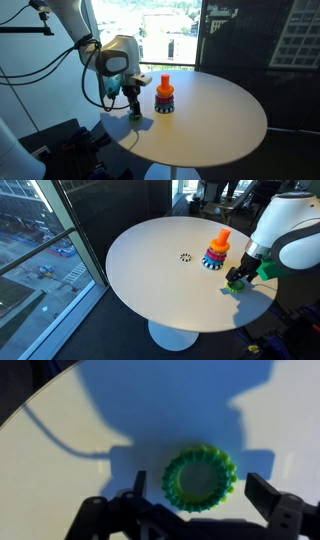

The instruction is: Put the green ring on the orange stand

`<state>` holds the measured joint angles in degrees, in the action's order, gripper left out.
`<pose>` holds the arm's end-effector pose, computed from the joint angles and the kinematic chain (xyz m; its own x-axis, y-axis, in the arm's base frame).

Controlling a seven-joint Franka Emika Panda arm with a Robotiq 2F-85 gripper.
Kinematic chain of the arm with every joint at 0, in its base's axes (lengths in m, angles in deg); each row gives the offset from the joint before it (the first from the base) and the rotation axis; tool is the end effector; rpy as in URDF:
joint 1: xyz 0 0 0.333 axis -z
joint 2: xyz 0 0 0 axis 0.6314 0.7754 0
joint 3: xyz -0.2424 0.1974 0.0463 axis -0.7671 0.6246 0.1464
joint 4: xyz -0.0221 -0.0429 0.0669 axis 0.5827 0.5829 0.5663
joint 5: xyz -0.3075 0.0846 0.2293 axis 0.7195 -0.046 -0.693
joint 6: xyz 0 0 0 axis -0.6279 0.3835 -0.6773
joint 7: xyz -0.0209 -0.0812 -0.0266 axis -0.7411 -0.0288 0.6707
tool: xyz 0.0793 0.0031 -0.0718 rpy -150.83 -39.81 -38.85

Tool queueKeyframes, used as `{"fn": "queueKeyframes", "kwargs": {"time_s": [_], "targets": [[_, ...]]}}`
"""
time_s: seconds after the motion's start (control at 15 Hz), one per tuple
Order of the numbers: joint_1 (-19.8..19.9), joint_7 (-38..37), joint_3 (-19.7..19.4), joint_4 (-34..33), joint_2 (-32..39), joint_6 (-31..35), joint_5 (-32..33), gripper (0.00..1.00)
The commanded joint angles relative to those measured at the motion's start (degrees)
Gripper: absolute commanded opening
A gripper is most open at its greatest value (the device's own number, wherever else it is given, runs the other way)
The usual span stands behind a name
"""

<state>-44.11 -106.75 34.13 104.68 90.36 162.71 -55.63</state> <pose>0.4182 0.0322 0.1878 0.9588 -0.2822 -0.0319 -0.2812 -0.9591 0.0324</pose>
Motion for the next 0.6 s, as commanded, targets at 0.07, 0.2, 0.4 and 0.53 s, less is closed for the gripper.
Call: {"fn": "queueKeyframes", "kwargs": {"time_s": [0.07, 0.2, 0.4, 0.53], "targets": [[-1.60, -3.54, -1.54, -1.48, 1.65, 0.32, 2.97, 1.00], [-2.00, -4.25, -1.89, -1.71, 2.01, 0.39, 3.52, 1.00], [-2.58, -4.96, -2.39, -2.08, 2.56, 0.39, 4.07, 1.00], [-2.85, -5.04, -2.62, -2.25, 2.79, 0.38, 4.09, 1.00]]}}
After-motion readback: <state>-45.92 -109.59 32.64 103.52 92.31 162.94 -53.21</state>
